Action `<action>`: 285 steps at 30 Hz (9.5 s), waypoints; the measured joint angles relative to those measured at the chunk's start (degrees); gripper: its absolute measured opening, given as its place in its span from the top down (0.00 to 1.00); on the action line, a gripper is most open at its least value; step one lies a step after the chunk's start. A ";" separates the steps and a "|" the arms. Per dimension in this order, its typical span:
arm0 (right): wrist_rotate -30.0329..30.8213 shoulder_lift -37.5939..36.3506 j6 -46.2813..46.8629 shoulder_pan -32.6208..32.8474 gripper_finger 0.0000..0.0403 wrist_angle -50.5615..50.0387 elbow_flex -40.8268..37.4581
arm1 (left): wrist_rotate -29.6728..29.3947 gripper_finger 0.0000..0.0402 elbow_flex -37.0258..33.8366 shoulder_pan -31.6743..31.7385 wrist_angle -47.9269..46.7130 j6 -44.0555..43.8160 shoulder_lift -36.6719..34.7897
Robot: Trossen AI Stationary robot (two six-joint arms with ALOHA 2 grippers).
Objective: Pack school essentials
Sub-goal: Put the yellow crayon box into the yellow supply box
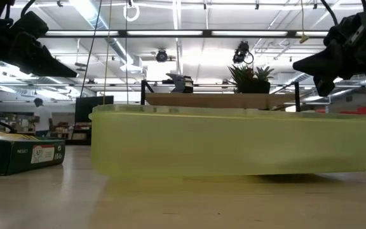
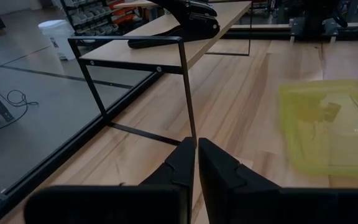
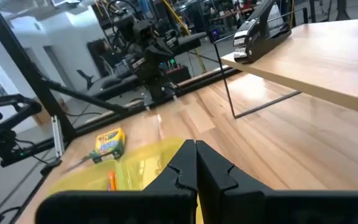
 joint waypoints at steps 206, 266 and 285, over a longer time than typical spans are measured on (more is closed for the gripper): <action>0.20 -0.04 1.97 0.00 0.99 0.07 0.00 | 32.47 0.00 37.03 -28.02 -3.52 -29.93 88.94; 0.20 -0.02 1.97 0.00 0.99 0.13 0.00 | 30.40 0.18 37.68 -32.41 -4.00 -36.04 94.47; 0.20 -0.02 1.97 0.02 0.99 0.13 0.00 | 29.77 0.18 39.75 -31.19 -3.80 -34.01 94.12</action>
